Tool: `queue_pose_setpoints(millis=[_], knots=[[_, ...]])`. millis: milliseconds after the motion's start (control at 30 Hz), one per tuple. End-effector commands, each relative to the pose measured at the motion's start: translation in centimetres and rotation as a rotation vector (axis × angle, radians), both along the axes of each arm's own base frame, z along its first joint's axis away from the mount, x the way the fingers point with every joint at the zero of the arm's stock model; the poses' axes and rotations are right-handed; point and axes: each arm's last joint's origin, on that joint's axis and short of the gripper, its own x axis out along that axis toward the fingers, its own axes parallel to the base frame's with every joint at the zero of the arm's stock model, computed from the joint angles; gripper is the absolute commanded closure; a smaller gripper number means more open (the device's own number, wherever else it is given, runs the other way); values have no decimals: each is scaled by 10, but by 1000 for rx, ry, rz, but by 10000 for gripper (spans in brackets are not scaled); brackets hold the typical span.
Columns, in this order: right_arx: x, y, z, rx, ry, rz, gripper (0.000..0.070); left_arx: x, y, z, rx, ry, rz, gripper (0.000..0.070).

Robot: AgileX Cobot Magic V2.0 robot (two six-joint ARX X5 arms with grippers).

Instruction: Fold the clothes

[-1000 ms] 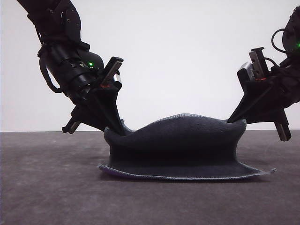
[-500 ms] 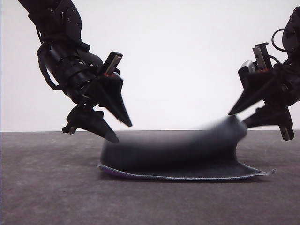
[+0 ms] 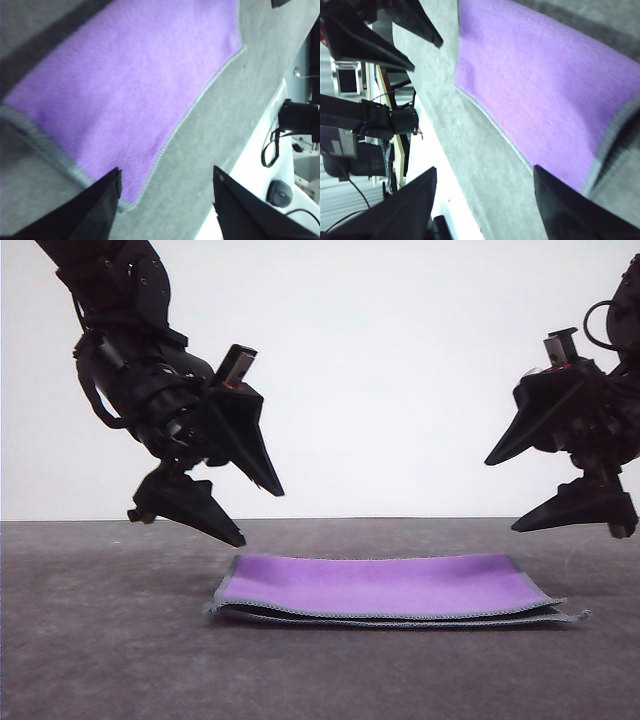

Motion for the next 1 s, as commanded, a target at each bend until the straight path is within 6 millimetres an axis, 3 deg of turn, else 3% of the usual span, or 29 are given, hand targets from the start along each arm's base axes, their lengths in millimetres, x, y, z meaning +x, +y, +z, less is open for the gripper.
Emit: queue_pose_setpoints(millis=[0, 200, 300, 467, 633, 800, 967], knots=[[-1, -1, 13, 4, -54, 2, 311, 3, 2, 15, 15, -62, 23, 333], [-21, -4, 66, -62, -200, -24, 311, -3, 19, 60, 261, -308, 189, 333], [-39, -5, 100, -148, -309, -56, 311, -16, 26, 88, 290, -399, 240, 334], [-85, -8, 156, -330, -482, -177, 311, -46, 38, 129, 263, -478, 267, 334], [-137, -11, 194, -495, -647, -299, 311, -69, 56, 148, 400, -513, 323, 334], [-168, -11, 199, -511, -699, -356, 311, -80, 76, 143, 444, -489, 373, 334], [-162, -12, 162, -508, -624, -380, 311, -97, 96, 119, 476, -435, 420, 334]])
